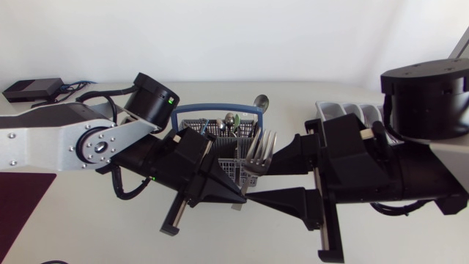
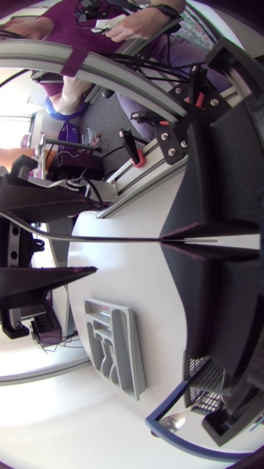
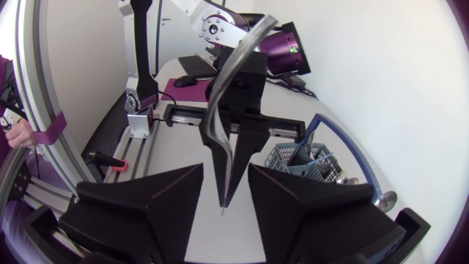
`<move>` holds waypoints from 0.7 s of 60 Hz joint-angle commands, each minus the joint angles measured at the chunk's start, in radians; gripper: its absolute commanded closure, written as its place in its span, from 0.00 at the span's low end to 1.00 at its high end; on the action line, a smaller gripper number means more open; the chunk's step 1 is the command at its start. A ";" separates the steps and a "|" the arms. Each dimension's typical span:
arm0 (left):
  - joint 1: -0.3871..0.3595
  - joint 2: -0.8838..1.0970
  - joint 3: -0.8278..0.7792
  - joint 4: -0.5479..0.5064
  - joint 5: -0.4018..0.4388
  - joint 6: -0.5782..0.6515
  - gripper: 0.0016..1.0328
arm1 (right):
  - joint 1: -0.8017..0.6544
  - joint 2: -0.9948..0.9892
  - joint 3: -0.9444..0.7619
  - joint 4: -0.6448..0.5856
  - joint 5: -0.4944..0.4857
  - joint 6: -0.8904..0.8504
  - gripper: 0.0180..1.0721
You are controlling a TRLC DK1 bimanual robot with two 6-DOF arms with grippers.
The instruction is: Sort the cutlery from the basket into the organizer compartments.
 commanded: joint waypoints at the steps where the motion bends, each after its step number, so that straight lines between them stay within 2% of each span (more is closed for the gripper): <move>1: -0.014 0.023 0.041 -0.005 0.000 0.018 0.97 | 0.005 0.010 -0.033 0.019 0.006 0.019 0.66; 17: -0.021 0.026 0.049 -0.005 -0.005 0.014 0.97 | 0.008 0.050 -0.037 0.036 0.006 0.033 0.94; 35: -0.031 0.026 0.053 -0.005 -0.008 -0.002 0.97 | 0.025 0.064 -0.033 0.038 0.035 0.084 0.95; 38: -0.029 0.026 0.059 -0.003 -0.008 -0.020 0.92 | 0.025 0.064 -0.031 0.036 0.043 0.088 0.95; 42: -0.028 0.026 0.064 -0.005 -0.008 -0.032 0.75 | 0.025 0.059 -0.031 0.031 0.054 0.097 0.95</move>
